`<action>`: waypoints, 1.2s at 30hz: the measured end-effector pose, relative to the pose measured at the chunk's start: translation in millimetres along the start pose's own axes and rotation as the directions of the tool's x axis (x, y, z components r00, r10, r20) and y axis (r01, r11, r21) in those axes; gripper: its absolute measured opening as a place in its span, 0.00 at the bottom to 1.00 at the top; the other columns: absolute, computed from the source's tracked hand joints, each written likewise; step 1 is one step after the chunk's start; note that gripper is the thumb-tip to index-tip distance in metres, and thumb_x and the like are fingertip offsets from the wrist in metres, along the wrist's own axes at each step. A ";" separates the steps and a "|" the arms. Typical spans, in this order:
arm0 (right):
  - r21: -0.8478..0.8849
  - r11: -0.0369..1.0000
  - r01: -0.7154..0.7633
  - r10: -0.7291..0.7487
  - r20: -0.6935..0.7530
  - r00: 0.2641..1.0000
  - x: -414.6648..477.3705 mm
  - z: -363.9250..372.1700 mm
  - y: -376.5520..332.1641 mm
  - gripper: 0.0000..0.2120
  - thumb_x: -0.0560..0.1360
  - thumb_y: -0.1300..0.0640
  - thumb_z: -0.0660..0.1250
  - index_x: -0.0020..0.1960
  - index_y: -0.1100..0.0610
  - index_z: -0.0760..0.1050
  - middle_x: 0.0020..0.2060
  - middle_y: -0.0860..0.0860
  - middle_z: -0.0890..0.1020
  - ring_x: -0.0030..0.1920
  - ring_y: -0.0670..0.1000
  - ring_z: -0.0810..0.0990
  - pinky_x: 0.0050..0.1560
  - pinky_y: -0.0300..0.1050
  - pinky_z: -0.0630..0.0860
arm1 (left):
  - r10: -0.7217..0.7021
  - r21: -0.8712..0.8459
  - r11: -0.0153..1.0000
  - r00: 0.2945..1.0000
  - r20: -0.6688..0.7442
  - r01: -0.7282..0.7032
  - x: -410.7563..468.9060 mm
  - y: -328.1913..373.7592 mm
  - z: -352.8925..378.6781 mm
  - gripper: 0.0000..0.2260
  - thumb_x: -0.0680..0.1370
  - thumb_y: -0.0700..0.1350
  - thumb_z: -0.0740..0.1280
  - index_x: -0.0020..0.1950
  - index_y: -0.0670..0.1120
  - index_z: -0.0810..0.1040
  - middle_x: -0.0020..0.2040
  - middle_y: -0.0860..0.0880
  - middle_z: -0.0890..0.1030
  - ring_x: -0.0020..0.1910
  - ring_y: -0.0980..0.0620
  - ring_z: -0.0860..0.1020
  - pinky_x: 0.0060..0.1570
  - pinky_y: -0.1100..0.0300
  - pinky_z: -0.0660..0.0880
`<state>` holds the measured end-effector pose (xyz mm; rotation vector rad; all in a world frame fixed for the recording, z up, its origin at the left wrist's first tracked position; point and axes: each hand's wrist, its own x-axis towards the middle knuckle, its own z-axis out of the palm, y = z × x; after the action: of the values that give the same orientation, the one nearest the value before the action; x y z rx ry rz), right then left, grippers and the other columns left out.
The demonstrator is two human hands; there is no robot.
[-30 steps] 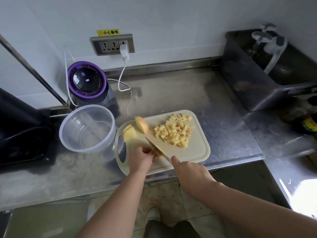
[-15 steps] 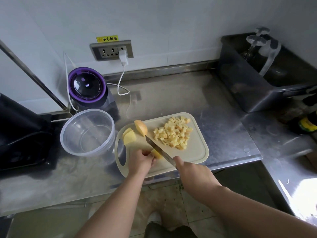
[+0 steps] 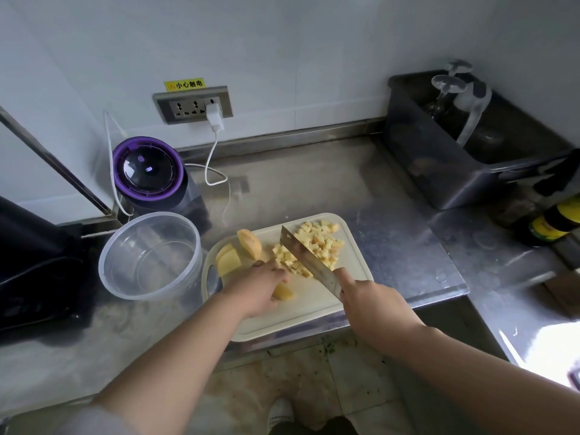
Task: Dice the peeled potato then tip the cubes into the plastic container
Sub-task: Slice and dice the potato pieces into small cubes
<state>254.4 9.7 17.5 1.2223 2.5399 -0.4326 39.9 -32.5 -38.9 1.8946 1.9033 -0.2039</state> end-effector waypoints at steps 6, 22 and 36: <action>0.033 0.999 -0.017 0.016 0.030 0.999 -1.6 6.6 5.1 0.21 0.81 0.62 0.57 0.70 0.51 0.54 0.49 0.52 0.80 0.40 0.52 0.82 0.40 0.45 0.82 | 0.001 0.073 0.997 0.997 0.074 -0.006 17.4 -0.5 -0.5 0.14 0.76 0.46 0.67 0.61 0.50 0.71 0.62 0.49 0.74 0.58 0.48 0.74 0.55 0.55 0.73; -0.011 1.000 0.018 -0.017 0.058 0.998 7.2 16.8 -2.4 0.20 0.81 0.62 0.57 0.69 0.53 0.54 0.41 0.51 0.77 0.33 0.51 0.77 0.36 0.45 0.79 | -0.342 -0.532 0.790 0.939 0.029 0.304 -12.1 -22.2 16.7 0.27 0.72 0.57 0.70 0.68 0.52 0.69 0.64 0.53 0.72 0.62 0.52 0.73 0.62 0.54 0.72; -0.042 0.999 0.018 -0.015 0.078 0.997 1.5 13.9 4.4 0.23 0.80 0.63 0.58 0.71 0.53 0.53 0.44 0.51 0.78 0.36 0.52 0.80 0.36 0.45 0.78 | -0.390 -0.323 0.896 0.888 -0.243 0.305 -19.5 -0.4 29.4 0.14 0.75 0.52 0.68 0.59 0.49 0.77 0.55 0.53 0.79 0.52 0.54 0.78 0.49 0.61 0.76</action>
<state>258.8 8.0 3.6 1.1472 2.4821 -0.4198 44.8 -62.2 -57.2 1.4474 2.3333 0.2509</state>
